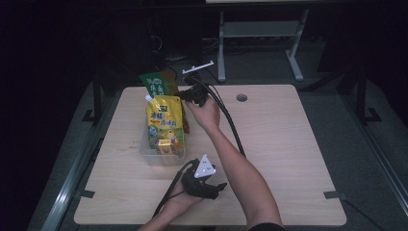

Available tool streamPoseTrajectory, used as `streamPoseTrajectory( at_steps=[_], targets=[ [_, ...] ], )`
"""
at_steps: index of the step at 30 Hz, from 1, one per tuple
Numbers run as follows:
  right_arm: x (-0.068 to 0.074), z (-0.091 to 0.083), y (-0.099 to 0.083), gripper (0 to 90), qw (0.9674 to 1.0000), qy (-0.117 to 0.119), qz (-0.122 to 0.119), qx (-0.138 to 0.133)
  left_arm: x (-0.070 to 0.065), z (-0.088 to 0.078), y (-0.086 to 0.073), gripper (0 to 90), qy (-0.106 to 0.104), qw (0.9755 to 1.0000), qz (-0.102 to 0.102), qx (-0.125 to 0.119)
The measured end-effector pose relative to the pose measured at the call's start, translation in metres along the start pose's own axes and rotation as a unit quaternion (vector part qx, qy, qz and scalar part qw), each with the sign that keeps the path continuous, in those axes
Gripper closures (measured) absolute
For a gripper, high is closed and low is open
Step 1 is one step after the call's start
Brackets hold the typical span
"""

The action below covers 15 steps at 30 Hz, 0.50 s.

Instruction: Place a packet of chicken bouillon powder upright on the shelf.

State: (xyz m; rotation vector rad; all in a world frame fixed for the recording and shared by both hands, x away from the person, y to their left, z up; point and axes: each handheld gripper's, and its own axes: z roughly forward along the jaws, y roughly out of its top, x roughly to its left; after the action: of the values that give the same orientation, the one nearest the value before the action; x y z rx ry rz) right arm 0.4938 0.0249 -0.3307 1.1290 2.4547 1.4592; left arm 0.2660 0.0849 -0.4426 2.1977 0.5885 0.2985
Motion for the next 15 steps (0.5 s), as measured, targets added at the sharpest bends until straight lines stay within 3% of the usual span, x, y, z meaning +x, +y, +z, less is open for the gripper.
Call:
streamPoseTrajectory(
  at_steps=[9, 15],
  targets=[
    [-0.003, 0.003, -0.015, 86.8, 0.9984, 0.008, -0.005, 0.056, 0.0, -0.001, 0.001, 28.4, 0.006, 1.0, 0.004, 0.001],
    [-0.009, 0.006, -0.034, 88.2, 0.9962, 0.02, -0.006, 0.084, 0.0, -0.001, -0.001, 28.4, 0.006, 1.0, 0.006, 0.003]
  ],
)
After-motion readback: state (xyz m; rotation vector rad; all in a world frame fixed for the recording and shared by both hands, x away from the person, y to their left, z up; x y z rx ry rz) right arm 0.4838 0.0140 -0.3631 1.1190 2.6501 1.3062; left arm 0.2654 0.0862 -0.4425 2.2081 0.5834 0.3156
